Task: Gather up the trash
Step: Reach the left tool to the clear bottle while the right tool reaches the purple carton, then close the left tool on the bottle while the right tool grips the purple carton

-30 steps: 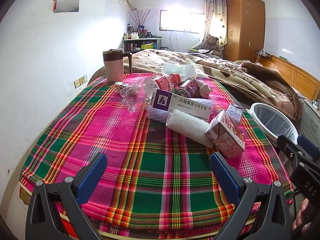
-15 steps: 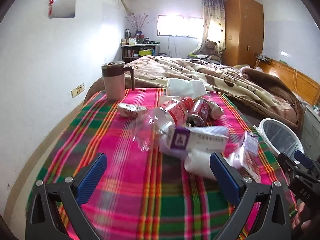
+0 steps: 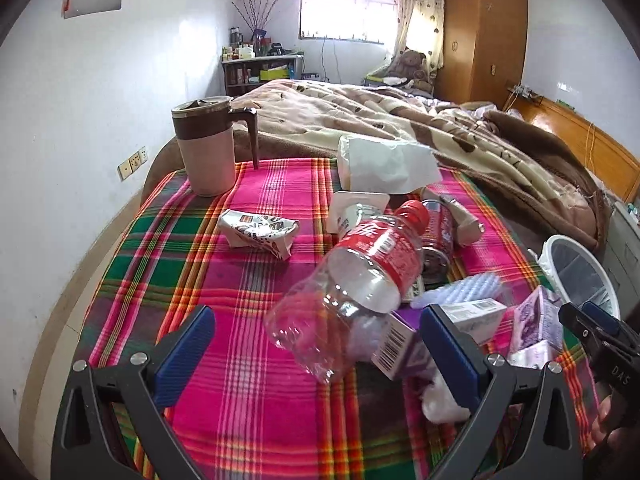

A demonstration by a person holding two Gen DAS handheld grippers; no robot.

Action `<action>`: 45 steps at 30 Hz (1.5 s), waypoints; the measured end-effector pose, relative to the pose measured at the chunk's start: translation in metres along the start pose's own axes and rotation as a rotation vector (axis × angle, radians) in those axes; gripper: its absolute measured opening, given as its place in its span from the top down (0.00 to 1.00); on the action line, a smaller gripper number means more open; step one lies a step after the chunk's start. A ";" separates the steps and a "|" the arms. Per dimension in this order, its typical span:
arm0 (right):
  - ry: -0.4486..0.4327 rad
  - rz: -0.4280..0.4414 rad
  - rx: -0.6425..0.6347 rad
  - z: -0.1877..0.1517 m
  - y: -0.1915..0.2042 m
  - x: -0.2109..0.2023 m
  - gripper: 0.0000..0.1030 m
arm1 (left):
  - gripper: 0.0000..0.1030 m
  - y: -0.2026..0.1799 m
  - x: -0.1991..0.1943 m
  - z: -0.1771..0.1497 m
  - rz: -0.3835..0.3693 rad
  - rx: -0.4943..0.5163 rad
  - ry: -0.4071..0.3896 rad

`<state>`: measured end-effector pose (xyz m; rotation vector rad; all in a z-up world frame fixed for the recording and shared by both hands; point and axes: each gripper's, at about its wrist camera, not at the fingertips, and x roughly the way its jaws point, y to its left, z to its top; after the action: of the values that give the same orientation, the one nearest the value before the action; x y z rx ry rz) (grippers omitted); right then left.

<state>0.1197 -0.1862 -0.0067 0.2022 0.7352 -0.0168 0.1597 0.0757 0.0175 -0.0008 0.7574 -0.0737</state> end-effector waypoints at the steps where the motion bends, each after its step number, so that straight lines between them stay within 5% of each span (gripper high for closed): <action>1: 0.021 0.001 0.001 0.000 0.002 0.005 0.21 | 0.00 0.001 0.003 0.002 -0.001 0.004 0.012; 12: 0.132 0.080 0.032 0.003 0.007 0.029 0.21 | 0.01 -0.012 0.049 0.026 -0.076 0.114 0.147; 15: 0.160 0.104 0.062 0.002 0.006 0.035 0.21 | 0.08 -0.012 0.057 0.023 -0.107 0.100 0.183; 35: 0.119 0.198 0.080 -0.002 0.004 0.028 0.54 | 0.26 0.002 0.041 0.014 -0.112 -0.032 0.121; 45: 0.053 0.176 0.042 -0.001 0.002 0.013 0.55 | 0.28 0.006 0.028 0.006 -0.102 -0.064 0.099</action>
<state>0.1292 -0.1838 -0.0160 0.3080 0.7686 0.1406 0.1844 0.0793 0.0029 -0.0973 0.8581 -0.1473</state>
